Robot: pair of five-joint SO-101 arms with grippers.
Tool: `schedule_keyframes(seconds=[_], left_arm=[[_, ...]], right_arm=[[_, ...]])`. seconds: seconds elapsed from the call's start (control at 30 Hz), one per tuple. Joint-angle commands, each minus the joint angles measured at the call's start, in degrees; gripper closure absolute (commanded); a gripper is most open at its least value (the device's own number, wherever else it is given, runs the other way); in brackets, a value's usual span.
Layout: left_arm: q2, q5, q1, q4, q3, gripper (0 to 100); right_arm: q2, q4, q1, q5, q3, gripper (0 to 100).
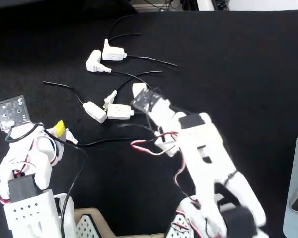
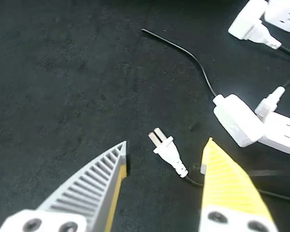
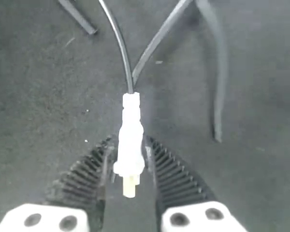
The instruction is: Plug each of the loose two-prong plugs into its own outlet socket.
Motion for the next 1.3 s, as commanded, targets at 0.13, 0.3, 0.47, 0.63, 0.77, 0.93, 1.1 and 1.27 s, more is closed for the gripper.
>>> schedule_keyframes(seconds=[0.13,0.3,0.47,0.63,0.77,0.93,1.1,1.27], left_arm=[[-0.4,0.0,4.9,-1.2,-0.7,75],[-0.4,0.0,8.3,-1.2,-0.8,75],[-0.4,0.0,11.6,-1.2,-0.7,75],[-0.4,-0.1,11.6,-1.0,-0.5,75],[-0.4,-0.1,12.6,-1.2,-0.9,75],[-0.4,-0.1,19.4,-2.6,-0.9,75],[-0.4,0.2,23.8,-7.1,-0.7,75],[-0.4,0.4,26.6,-9.5,-0.5,75]], right_arm=[[-21.4,6.2,1.3,-5.6,-3.0,98.7],[-31.7,6.2,1.2,-8.2,0.2,98.7],[-38.5,4.0,1.1,-9.9,7.1,98.7],[-40.7,-0.7,1.1,-9.9,16.9,98.7],[-43.7,-3.0,-1.1,-14.1,16.9,98.7],[-49.3,-1.9,-8.6,-20.6,11.7,98.7],[-52.3,-2.4,-13.8,-27.8,8.5,98.7],[-55.1,-2.4,-18.0,-34.5,5.8,98.7]])
